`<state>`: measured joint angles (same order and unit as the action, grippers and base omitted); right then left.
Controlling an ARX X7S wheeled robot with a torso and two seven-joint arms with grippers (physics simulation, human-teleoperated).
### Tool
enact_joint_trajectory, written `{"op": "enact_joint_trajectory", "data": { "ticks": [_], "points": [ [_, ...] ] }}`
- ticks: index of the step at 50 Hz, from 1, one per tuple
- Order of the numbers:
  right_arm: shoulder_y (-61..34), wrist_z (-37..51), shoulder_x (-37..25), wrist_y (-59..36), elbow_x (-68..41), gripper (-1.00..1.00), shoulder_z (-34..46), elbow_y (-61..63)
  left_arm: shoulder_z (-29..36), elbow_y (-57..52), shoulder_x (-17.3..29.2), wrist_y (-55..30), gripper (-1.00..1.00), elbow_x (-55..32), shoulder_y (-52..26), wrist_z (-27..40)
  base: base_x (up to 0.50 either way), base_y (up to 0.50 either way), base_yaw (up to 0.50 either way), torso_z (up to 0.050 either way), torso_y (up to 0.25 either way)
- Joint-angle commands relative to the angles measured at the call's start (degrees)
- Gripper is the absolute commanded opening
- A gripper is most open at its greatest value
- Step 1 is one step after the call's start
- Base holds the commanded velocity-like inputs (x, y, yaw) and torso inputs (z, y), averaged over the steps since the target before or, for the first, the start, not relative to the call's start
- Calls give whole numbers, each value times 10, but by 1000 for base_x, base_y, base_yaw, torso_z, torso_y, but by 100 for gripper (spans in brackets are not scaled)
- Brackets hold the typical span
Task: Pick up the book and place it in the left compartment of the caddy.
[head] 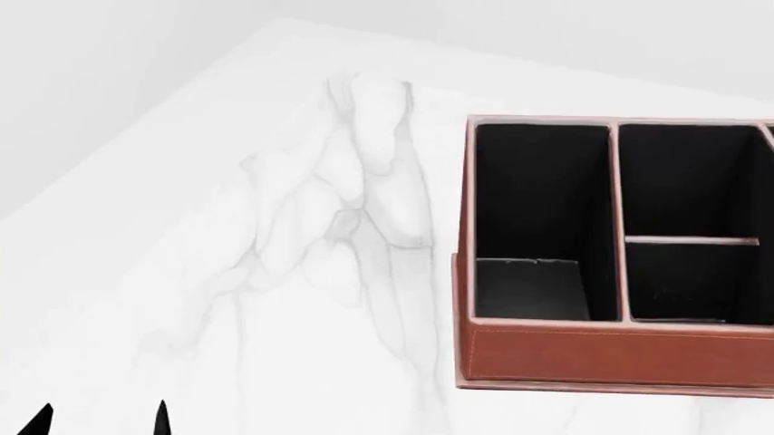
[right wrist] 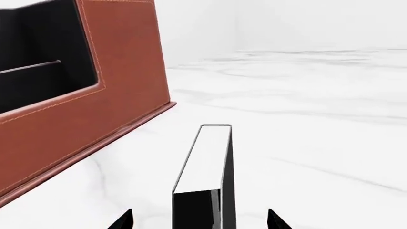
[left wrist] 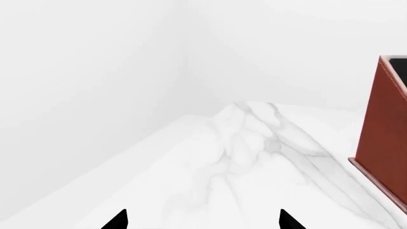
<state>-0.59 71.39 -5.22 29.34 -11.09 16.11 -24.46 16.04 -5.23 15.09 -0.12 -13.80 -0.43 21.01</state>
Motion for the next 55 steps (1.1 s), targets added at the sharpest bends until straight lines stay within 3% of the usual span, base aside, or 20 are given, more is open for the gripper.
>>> {"op": "enact_joint_trajectory", "data": {
  "ticks": [1,5,6,18,28,41,44,55],
  "points": [
    [2,36,-4,-27,25,100,2,11,3,0,2,2,100,-1,1,2,0,0,0,0,0],
    [1,42,-5,-34,29,100,2,12,3,1,3,2,100,-2,0,2,0,0,0,0,0],
    [0,44,-5,-37,31,-100,3,11,4,1,3,2,100,-2,1,2,0,0,0,0,0],
    [-7,56,-6,-59,42,-100,9,6,6,-2,5,0,100,-4,0,5,0,0,0,0,0],
    [36,112,-38,-139,152,-100,19,181,6,-5,7,-4,100,-9,-2,7,0,0,0,0,1],
    [65,41,-114,-167,120,-100,5,360,9,0,7,-3,100,-9,-5,9,0,0,0,0,1],
    [47,9,-131,-244,112,-100,12,400,9,0,8,-3,100,-9,-6,10,0,0,0,0,3],
    [18,-79,-186,-346,42,-100,8,505,12,0,10,-1,100,-10,-4,11,0,0,0,0,0]
  ]
}}
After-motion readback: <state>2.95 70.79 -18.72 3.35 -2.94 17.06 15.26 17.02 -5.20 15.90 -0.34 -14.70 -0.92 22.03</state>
